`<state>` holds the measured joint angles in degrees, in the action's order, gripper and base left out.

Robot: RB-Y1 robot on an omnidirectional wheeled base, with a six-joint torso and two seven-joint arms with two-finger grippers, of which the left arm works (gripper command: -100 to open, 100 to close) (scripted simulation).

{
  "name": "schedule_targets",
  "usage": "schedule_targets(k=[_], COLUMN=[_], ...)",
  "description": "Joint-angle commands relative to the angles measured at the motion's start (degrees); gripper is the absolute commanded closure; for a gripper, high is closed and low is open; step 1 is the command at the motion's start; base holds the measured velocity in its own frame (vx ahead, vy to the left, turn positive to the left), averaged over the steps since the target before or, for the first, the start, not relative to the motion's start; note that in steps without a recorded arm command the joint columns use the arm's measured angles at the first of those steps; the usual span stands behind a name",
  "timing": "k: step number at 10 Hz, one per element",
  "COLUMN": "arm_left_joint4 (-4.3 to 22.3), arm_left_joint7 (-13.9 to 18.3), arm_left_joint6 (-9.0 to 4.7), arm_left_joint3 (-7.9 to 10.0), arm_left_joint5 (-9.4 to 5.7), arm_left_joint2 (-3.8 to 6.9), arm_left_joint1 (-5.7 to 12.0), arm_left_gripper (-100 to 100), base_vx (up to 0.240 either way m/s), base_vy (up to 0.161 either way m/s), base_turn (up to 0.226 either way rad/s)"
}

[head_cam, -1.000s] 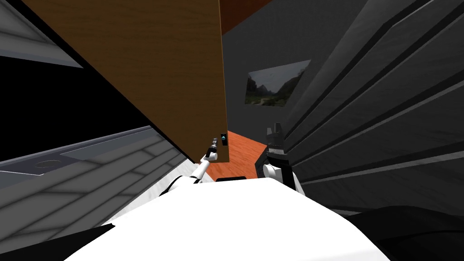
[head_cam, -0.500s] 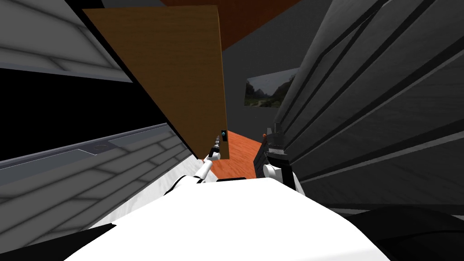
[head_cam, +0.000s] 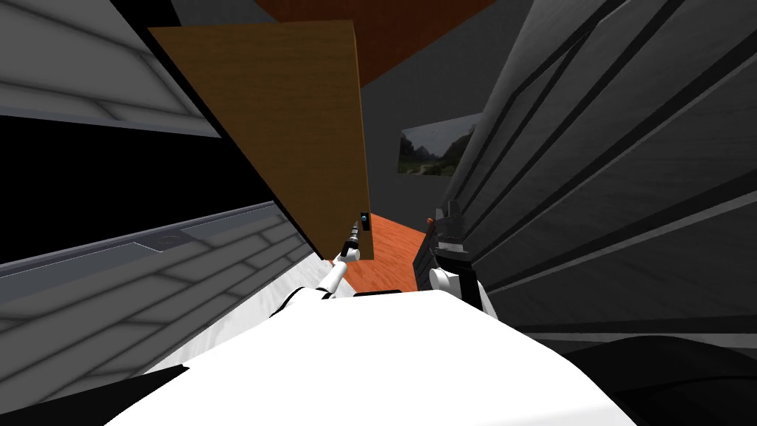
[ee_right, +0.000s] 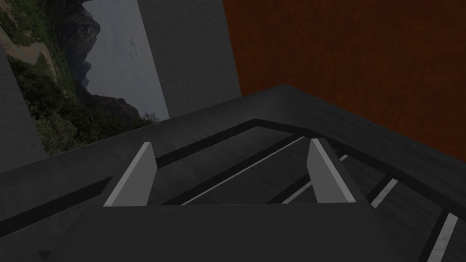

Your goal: Push the door open

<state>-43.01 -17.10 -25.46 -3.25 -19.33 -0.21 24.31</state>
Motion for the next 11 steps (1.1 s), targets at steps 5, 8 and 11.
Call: schedule_targets(k=[5, 8, 11], arm_left_joint4=[0.1, -0.5, -0.5], arm_left_joint7=[0.1, 0.0, 0.0], arm_left_joint6=[-0.9, -0.9, -0.9], arm_left_joint3=[0.29, 0.35, 0.35], arm_left_joint5=[-0.08, -0.06, -0.06], arm_left_joint2=[0.78, -0.67, -0.67], arm_left_joint1=[-0.35, -0.88, -0.88], arm_left_gripper=[-100, -100, 100], base_vx=[0.223, 0.156, -0.022], base_vy=[-0.023, -0.029, 0.003], base_turn=[-0.029, -0.019, -0.002])
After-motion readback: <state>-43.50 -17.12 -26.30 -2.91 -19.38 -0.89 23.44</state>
